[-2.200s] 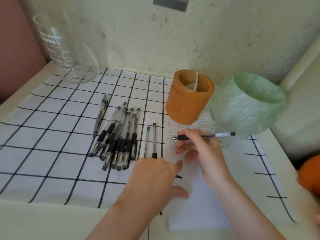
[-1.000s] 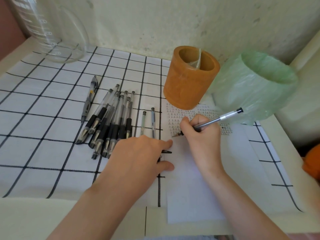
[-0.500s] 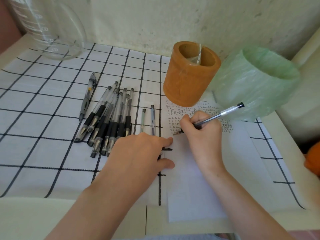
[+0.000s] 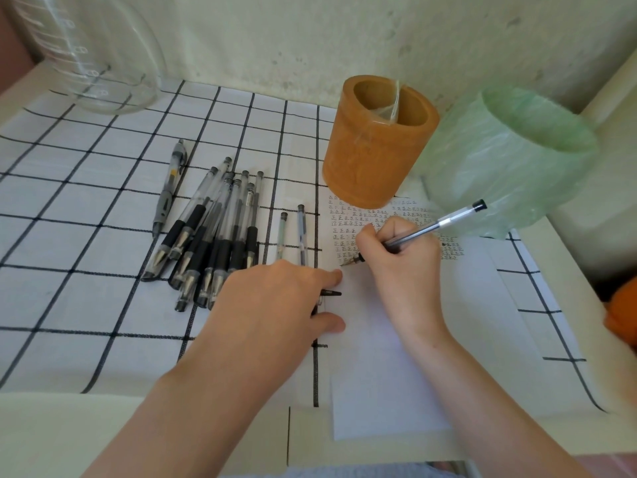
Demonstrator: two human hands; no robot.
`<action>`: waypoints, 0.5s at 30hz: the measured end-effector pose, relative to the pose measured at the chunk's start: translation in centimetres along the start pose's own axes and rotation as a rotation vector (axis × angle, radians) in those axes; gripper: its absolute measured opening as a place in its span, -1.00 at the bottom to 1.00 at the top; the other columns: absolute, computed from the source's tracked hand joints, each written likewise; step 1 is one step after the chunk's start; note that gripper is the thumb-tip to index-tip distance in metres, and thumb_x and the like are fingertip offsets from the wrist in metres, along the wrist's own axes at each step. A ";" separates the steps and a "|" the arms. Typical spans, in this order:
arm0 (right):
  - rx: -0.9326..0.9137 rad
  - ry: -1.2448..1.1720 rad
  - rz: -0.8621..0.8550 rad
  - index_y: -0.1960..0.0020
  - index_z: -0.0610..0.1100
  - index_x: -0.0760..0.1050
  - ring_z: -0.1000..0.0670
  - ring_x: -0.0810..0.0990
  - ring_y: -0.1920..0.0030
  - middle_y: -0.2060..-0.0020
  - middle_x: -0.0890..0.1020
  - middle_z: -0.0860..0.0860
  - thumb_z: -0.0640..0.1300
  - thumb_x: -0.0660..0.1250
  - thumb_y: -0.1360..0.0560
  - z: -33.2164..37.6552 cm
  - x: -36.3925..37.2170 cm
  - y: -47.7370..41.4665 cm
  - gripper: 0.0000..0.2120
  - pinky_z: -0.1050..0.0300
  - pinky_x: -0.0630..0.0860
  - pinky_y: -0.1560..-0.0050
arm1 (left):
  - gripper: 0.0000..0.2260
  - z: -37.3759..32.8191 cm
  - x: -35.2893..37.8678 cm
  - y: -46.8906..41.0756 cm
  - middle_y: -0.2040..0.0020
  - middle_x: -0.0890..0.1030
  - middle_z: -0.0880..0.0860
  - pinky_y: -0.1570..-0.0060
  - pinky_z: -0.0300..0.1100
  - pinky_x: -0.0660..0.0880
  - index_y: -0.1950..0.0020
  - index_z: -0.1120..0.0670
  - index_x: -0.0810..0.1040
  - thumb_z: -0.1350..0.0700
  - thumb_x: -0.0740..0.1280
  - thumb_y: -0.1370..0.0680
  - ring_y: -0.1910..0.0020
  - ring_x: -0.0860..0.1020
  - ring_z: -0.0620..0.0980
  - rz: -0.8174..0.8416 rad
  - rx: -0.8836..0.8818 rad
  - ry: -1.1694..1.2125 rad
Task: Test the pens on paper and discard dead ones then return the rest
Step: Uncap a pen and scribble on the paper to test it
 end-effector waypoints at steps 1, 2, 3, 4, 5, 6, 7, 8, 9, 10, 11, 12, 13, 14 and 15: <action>0.001 0.003 0.003 0.47 -0.11 0.20 0.12 0.21 0.49 0.61 0.23 0.10 -0.34 0.34 -0.41 0.0 0.0 0.0 -0.59 0.34 0.20 0.44 | -0.55 0.0 0.0 0.0 -0.01 0.59 -0.11 0.21 -0.28 0.36 -0.36 -0.33 0.24 -0.27 0.20 -0.48 -0.05 0.55 -0.11 0.000 -0.001 0.004; 0.001 0.005 0.004 0.47 -0.11 0.19 0.12 0.20 0.49 0.61 0.23 0.10 -0.35 0.33 -0.40 0.0 0.0 0.0 -0.59 0.34 0.19 0.45 | -0.56 0.0 0.0 0.0 -0.01 0.59 -0.11 0.21 -0.28 0.36 -0.36 -0.32 0.25 -0.27 0.20 -0.48 -0.05 0.55 -0.11 0.000 -0.001 0.006; 0.002 0.005 0.005 0.47 -0.10 0.18 0.12 0.19 0.49 0.61 0.22 0.10 -0.35 0.33 -0.39 0.1 0.0 0.0 -0.58 0.34 0.18 0.45 | -0.55 0.0 0.0 0.0 -0.01 0.59 -0.11 0.21 -0.28 0.36 -0.36 -0.33 0.25 -0.27 0.20 -0.48 -0.04 0.55 -0.11 -0.002 0.001 0.006; 0.005 0.002 0.005 0.47 -0.10 0.18 0.12 0.19 0.49 0.61 0.21 0.10 -0.35 0.33 -0.39 0.1 -0.1 0.1 -0.58 0.33 0.18 0.45 | -0.55 0.0 -0.1 0.0 -0.02 0.59 -0.11 0.21 -0.28 0.36 -0.36 -0.33 0.24 -0.27 0.20 -0.48 -0.04 0.55 -0.12 -0.006 0.003 0.006; 0.010 -0.004 0.004 0.47 -0.10 0.18 0.12 0.18 0.49 0.60 0.21 0.10 -0.34 0.33 -0.40 0.1 -0.1 0.1 -0.59 0.33 0.18 0.45 | -0.55 0.0 -0.1 0.1 -0.03 0.59 -0.11 0.20 -0.29 0.36 -0.36 -0.33 0.24 -0.27 0.20 -0.48 -0.05 0.55 -0.12 -0.009 0.005 0.007; 0.014 -0.010 0.002 0.47 -0.11 0.18 0.13 0.18 0.49 0.60 0.21 0.10 -0.33 0.33 -0.40 0.1 -0.1 0.1 -0.59 0.32 0.18 0.45 | -0.55 0.0 -0.1 0.1 -0.04 0.59 -0.11 0.20 -0.29 0.36 -0.36 -0.32 0.24 -0.27 0.20 -0.48 -0.05 0.55 -0.12 -0.010 0.006 0.010; 0.013 -0.012 0.001 0.47 -0.11 0.19 0.13 0.18 0.48 0.59 0.21 0.10 -0.33 0.33 -0.41 0.1 -0.1 0.1 -0.59 0.31 0.19 0.45 | -0.55 0.0 -0.1 0.1 -0.05 0.59 -0.11 0.19 -0.28 0.36 -0.36 -0.32 0.25 -0.26 0.21 -0.48 -0.05 0.55 -0.11 -0.009 0.005 0.012; 0.009 -0.008 0.001 0.47 -0.11 0.19 0.13 0.18 0.48 0.59 0.22 0.10 -0.32 0.34 -0.41 0.1 -0.1 0.1 -0.59 0.31 0.19 0.45 | -0.55 0.0 -0.2 0.1 -0.06 0.59 -0.11 0.18 -0.28 0.37 -0.36 -0.32 0.25 -0.26 0.21 -0.48 -0.05 0.55 -0.11 -0.008 0.004 0.015; 0.004 0.000 0.001 0.47 -0.11 0.19 0.13 0.18 0.49 0.60 0.22 0.10 -0.32 0.34 -0.41 0.1 -0.1 0.1 -0.59 0.31 0.19 0.44 | -0.56 0.0 -0.2 0.1 -0.06 0.59 -0.11 0.17 -0.27 0.38 -0.36 -0.32 0.26 -0.26 0.21 -0.48 -0.06 0.55 -0.10 -0.008 0.003 0.016; 0.003 0.005 -0.001 0.47 -0.10 0.18 0.13 0.18 0.49 0.60 0.22 0.10 -0.33 0.34 -0.41 0.1 0.0 0.0 -0.58 0.32 0.19 0.44 | -0.55 0.0 -0.2 0.2 -0.07 0.59 -0.11 0.16 -0.27 0.38 -0.36 -0.32 0.26 -0.26 0.21 -0.48 -0.06 0.55 -0.11 -0.008 0.001 0.017; 0.004 0.006 -0.004 0.47 -0.10 0.18 0.13 0.18 0.49 0.61 0.22 0.11 -0.33 0.33 -0.41 0.1 0.0 0.0 -0.57 0.33 0.19 0.44 | -0.55 0.0 -0.2 0.2 -0.07 0.59 -0.11 0.17 -0.27 0.37 -0.36 -0.33 0.25 -0.26 0.21 -0.48 -0.07 0.54 -0.11 -0.009 -0.001 0.018; 0.005 0.004 -0.005 0.47 -0.09 0.17 0.13 0.17 0.49 0.61 0.21 0.11 -0.34 0.33 -0.40 0.1 -0.1 0.0 -0.57 0.33 0.18 0.45 | -0.54 0.0 -0.3 0.2 -0.07 0.58 -0.11 0.17 -0.28 0.36 -0.37 -0.33 0.24 -0.26 0.21 -0.48 -0.08 0.54 -0.11 -0.011 -0.002 0.019; 0.005 0.000 -0.005 0.47 -0.10 0.17 0.13 0.17 0.49 0.61 0.21 0.11 -0.34 0.33 -0.40 0.0 -0.1 0.0 -0.58 0.33 0.18 0.45 | -0.54 0.0 -0.2 0.2 -0.07 0.58 -0.11 0.18 -0.28 0.35 -0.37 -0.33 0.24 -0.26 0.21 -0.48 -0.08 0.54 -0.11 -0.012 -0.003 0.018; 0.004 -0.007 -0.003 0.47 -0.11 0.18 0.13 0.18 0.49 0.60 0.22 0.10 -0.33 0.33 -0.41 0.0 -0.1 0.0 -0.59 0.32 0.19 0.44 | -0.54 0.0 -0.2 0.2 -0.07 0.58 -0.11 0.18 -0.28 0.35 -0.37 -0.33 0.24 -0.26 0.21 -0.48 -0.08 0.54 -0.11 -0.011 -0.004 0.017; 0.004 -0.014 -0.001 0.46 -0.12 0.20 0.13 0.19 0.48 0.59 0.22 0.10 -0.32 0.33 -0.42 0.0 -0.1 0.0 -0.60 0.32 0.20 0.44 | -0.55 0.0 -0.2 0.2 -0.06 0.58 -0.11 0.18 -0.28 0.35 -0.37 -0.33 0.24 -0.26 0.21 -0.48 -0.07 0.54 -0.11 -0.005 -0.004 0.013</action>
Point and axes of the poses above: each hand's wrist, its own y-axis away from the middle knuckle, its own x-axis out of the palm, z = x × y, the point moved 3 cm from there along -y, towards the middle knuckle
